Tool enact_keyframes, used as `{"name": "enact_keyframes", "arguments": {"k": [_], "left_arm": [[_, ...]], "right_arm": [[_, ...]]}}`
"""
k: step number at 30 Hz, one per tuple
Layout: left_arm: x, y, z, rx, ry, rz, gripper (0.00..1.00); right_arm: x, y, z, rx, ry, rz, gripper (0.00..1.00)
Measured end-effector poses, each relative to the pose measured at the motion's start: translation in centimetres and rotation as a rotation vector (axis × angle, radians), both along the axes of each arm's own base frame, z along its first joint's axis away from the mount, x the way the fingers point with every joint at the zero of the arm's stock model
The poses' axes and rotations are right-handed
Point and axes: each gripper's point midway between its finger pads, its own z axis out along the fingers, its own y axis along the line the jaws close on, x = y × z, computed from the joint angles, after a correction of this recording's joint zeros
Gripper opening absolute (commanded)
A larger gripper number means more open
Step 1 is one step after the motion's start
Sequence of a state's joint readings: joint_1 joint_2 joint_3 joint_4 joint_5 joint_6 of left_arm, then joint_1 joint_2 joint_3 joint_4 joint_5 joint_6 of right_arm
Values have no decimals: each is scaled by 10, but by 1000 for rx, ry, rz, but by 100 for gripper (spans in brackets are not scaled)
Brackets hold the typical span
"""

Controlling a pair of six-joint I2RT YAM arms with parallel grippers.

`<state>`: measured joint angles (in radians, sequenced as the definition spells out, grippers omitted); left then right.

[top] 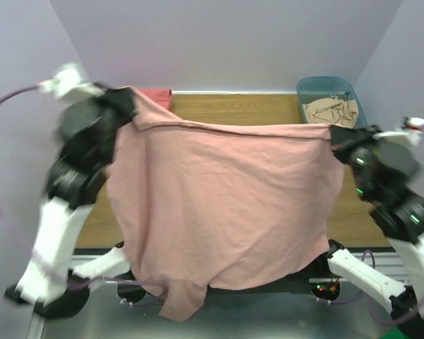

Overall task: Fold and stack the t-shirts
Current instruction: Flatten the tshirt out

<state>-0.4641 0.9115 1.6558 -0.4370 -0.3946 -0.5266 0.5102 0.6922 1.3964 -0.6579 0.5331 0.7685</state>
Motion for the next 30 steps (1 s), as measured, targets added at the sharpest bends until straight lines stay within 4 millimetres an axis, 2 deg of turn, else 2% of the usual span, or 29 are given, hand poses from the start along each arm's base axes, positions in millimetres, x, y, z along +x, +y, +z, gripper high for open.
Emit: {"name": "enact_keyframes", "arguments": {"k": [1,4,5,6,7,8,9,10,12,13,14,16,19,22,23,24,26,30], "left_arm": [[47,-13,-39,57,112,43,33],[136,-33,-133,167,325,92,54],[164,-40,-175,204,409,89,71],[191,-40,-224,239,510,102,80],[207,-40,-267,275,602,100,86],[220,-37,-310,303,697,106,89],[229,-34,-346,323,774,110,90],[234,-32,-382,350,863,110,90],[239,-28,-422,375,962,109,91],[240,-27,-432,383,988,108,91],[238,-27,-433,386,996,108,91],[237,-30,-422,383,972,102,91],[225,-41,-374,354,849,89,91],[194,-46,-330,314,739,75,91],[180,-48,-320,296,705,65,91],[169,-49,-316,285,690,56,91],[148,-49,-319,267,678,39,91],[118,-52,-365,278,749,-5,91]], "right_arm": [[24,1,-27,-39,77,-63,1],[79,9,-106,-172,298,-195,1],[95,10,-134,-220,370,-244,1],[112,13,-165,-278,447,-275,4],[127,14,-195,-331,522,-303,25],[141,13,-227,-385,607,-326,51],[155,11,-256,-418,681,-332,70],[165,4,-276,-448,738,-345,83],[184,-8,-315,-483,849,-345,91],[191,-16,-331,-488,893,-352,97],[193,-17,-337,-488,911,-342,99],[192,-18,-342,-485,934,-320,100],[191,-8,-323,-455,884,-262,100],[181,1,-295,-407,801,-203,100],[181,6,-293,-396,784,-175,100],[170,7,-287,-384,761,-151,100],[160,13,-289,-377,750,-89,100],[146,26,-325,-399,812,27,100]]}}
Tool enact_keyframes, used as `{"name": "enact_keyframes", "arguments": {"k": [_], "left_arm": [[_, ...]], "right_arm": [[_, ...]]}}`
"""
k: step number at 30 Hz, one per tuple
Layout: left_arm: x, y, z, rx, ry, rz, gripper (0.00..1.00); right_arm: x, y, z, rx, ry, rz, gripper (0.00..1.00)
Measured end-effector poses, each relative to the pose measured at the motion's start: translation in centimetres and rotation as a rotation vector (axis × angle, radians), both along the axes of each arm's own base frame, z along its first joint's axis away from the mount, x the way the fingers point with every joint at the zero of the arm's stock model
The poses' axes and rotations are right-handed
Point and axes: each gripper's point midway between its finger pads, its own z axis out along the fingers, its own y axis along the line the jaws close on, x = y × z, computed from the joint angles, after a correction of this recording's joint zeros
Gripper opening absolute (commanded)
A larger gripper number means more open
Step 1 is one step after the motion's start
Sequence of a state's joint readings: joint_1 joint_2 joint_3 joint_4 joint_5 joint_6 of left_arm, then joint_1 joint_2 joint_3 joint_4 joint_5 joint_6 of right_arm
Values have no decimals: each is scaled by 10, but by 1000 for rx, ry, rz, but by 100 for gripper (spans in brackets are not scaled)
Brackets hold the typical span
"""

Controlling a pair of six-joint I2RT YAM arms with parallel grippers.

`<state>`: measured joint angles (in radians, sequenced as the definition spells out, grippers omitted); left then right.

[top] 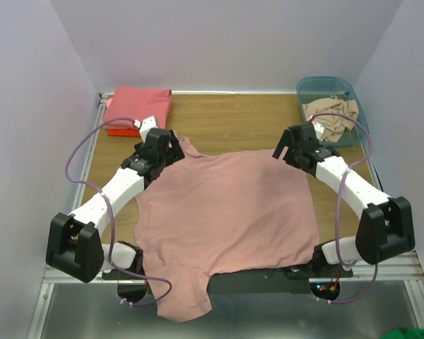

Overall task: Fold and stack the t-shirts
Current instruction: Flatten the tshirt out

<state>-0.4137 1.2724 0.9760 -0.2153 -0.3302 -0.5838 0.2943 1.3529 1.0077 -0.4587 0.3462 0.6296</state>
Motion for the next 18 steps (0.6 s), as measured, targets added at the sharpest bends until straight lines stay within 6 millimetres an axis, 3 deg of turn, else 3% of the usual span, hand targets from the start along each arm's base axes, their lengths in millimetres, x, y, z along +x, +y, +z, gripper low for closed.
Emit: {"name": "enact_keyframes", "arguments": {"k": [2,6,10,14,16,18], "left_arm": [[-16,-1,-33,10,73,-28,91],[-27,-6,-66,20,159,-63,91],[-15,-16,-95,23,207,-81,92],[-1,-20,-133,64,303,-75,91],[16,-22,-149,104,339,-71,92],[33,-31,-147,97,329,-78,92]], "right_arm": [[-3,4,-20,-6,57,36,100],[1,11,-55,-18,143,75,100],[5,11,-85,-48,217,80,100],[18,12,-101,-76,247,77,100],[26,11,-105,-90,248,67,100],[34,9,-107,-107,244,54,100]]}}
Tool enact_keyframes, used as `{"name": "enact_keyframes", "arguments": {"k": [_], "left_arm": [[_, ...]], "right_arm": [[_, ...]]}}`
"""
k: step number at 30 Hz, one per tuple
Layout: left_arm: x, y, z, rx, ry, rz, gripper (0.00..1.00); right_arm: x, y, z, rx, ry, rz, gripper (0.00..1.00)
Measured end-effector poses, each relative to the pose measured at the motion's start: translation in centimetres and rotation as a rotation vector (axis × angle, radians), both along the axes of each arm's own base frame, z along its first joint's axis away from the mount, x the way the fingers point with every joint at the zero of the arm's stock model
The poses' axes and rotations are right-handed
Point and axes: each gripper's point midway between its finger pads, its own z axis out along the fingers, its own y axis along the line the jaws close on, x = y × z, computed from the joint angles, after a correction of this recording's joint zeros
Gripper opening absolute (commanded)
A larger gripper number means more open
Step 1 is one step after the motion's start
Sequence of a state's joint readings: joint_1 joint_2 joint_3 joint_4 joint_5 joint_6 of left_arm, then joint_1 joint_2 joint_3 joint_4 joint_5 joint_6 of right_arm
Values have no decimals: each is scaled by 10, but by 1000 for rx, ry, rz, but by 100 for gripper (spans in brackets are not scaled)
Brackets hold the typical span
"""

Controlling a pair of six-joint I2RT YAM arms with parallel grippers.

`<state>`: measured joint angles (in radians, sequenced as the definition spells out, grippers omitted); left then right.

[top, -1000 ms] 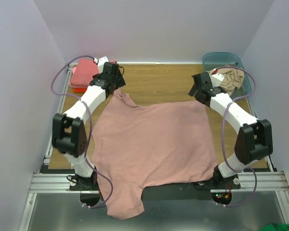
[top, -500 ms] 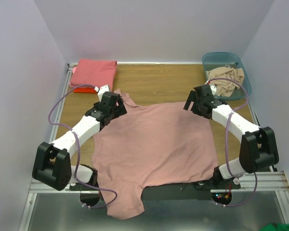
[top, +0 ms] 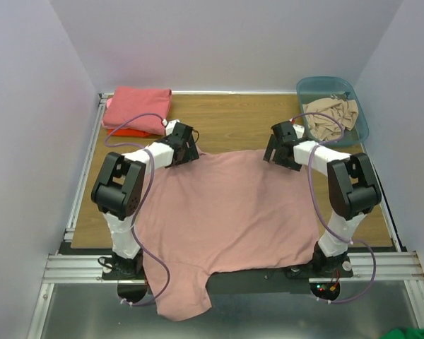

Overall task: Fold and stack the t-shirts
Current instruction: Flatten the tshirt out

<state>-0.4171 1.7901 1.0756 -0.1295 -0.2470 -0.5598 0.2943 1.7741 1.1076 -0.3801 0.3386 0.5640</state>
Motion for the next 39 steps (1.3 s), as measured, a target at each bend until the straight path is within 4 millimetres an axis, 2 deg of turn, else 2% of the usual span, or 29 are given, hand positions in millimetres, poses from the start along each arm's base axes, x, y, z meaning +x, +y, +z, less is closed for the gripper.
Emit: {"name": "enact_keyframes", "arguments": {"k": [3,6,15,17,20,24,26,30,33,35,37,38,39], "left_arm": [[31,-11,1,8,-24,-3,91],[51,-13,1,23,-27,-1,92],[136,-16,7,31,-77,-4,92],[158,-19,7,36,-91,-14,92],[179,-20,7,48,-111,-30,92],[203,-25,11,34,-134,-65,92],[209,-24,12,23,-137,-81,92],[208,-26,13,3,-127,-125,92],[202,-29,17,3,-112,-147,92],[195,-33,28,5,-104,-159,92],[182,-37,54,17,-108,-159,92],[174,-39,67,19,-118,-159,92],[152,-39,91,27,-126,-150,92]], "right_arm": [[10,-5,-5,-39,-4,-22,100],[24,-9,-7,-60,-12,-36,100],[102,-29,-3,-70,-81,-85,100],[126,-35,-1,-74,-107,-90,100],[151,-41,0,-81,-136,-80,100],[170,-41,1,-99,-153,-52,100],[175,-39,3,-101,-159,-36,100],[177,-34,5,-83,-160,-4,100],[175,-21,11,-20,-158,44,100],[172,-15,22,8,-170,63,100],[159,-11,48,38,-197,83,100],[151,-10,61,49,-211,88,100],[138,-10,75,62,-229,89,100]]}}
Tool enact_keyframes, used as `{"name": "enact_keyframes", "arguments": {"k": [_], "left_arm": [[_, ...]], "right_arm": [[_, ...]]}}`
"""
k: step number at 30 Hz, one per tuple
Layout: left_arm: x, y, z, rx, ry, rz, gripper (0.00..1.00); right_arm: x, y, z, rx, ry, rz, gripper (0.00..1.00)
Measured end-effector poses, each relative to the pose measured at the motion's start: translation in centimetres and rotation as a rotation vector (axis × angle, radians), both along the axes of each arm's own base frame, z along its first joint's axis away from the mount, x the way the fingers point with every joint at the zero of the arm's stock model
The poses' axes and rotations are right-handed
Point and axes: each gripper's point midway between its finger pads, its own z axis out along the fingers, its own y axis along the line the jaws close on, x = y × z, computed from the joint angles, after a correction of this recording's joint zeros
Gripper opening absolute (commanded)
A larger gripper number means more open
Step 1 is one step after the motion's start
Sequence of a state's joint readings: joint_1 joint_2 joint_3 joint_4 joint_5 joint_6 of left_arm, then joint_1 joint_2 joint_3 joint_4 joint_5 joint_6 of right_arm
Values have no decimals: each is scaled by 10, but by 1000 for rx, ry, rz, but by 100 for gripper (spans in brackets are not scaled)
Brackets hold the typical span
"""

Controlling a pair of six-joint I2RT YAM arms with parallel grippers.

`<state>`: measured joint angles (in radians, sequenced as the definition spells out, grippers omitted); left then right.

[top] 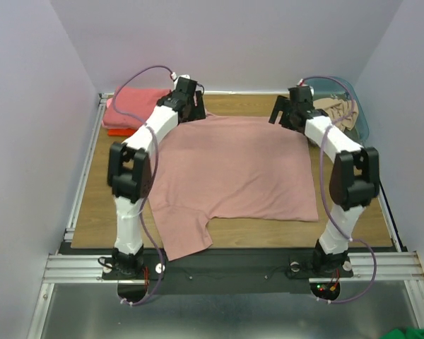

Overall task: Fold and stack the t-shirts
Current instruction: Flatten the tshirt out

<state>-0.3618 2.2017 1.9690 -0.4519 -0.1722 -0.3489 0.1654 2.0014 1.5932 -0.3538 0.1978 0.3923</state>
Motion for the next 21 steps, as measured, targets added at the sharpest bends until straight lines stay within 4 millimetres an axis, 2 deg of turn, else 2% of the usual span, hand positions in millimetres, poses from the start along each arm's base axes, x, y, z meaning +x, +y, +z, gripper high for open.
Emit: {"name": "enact_keyframes", "arguments": {"k": [1,2,4,6,7,8,9,10,12,15,17,19,21], "left_arm": [[-12,0,13,3,-8,3,92],[-33,-1,35,-2,-40,13,92],[-84,-2,71,-19,-87,14,92],[-151,-4,99,-80,-140,12,92],[-169,-5,104,-100,-151,5,92],[-209,-8,104,-163,-162,-1,92],[-229,-5,102,-181,-161,-7,92],[-252,-7,93,-220,-147,-12,92],[-299,-2,57,-256,-77,-18,92],[-350,6,0,-234,75,-15,91],[-390,8,-41,-181,211,-45,91],[-428,9,-62,-152,310,-90,91],[-452,2,-62,-179,355,-141,91]], "right_arm": [[-9,1,14,13,-20,3,100],[-23,1,31,24,-45,4,100],[-49,-1,56,48,-93,-1,100],[-82,-6,68,68,-116,-16,100],[-98,-9,69,75,-122,-24,100],[-110,-11,70,83,-127,-30,100],[-118,-12,66,88,-125,-36,100],[-134,-15,58,94,-109,-47,100],[-161,-19,39,109,-71,-70,100],[-187,-23,20,116,-23,-93,100],[-194,-24,17,119,-19,-100,100],[-197,-26,17,122,-25,-111,100],[-198,-26,18,127,-31,-115,100]]}}
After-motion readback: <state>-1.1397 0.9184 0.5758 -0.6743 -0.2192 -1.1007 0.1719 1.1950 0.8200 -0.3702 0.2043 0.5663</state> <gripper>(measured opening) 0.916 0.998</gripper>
